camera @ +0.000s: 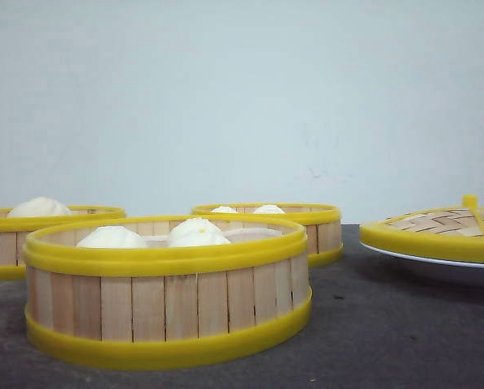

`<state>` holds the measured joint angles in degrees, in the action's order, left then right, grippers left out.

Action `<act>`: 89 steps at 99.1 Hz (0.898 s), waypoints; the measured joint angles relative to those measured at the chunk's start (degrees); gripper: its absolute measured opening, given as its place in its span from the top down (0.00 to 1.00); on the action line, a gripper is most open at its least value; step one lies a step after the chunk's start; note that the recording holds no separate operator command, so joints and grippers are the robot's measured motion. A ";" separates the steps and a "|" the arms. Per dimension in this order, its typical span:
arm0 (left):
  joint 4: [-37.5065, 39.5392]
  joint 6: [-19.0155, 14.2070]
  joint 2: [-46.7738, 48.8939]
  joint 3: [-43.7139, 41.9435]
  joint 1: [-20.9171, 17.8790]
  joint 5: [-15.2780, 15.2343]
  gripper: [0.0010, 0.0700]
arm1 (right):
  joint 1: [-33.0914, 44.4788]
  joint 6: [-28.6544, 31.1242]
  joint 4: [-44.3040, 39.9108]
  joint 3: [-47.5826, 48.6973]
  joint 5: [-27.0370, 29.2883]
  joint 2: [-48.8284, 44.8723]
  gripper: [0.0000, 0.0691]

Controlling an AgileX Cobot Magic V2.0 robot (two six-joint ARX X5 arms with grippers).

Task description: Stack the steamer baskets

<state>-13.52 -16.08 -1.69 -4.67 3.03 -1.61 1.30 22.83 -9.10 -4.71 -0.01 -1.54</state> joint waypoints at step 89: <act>-9.18 2.75 -35.17 -46.18 0.00 6.05 0.91 | -3.52 -15.28 -21.70 -51.80 -1.75 -34.12 0.82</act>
<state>-22.70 -13.32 -36.86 -50.85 3.03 4.45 -2.22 7.55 -30.81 -56.51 -1.76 -35.66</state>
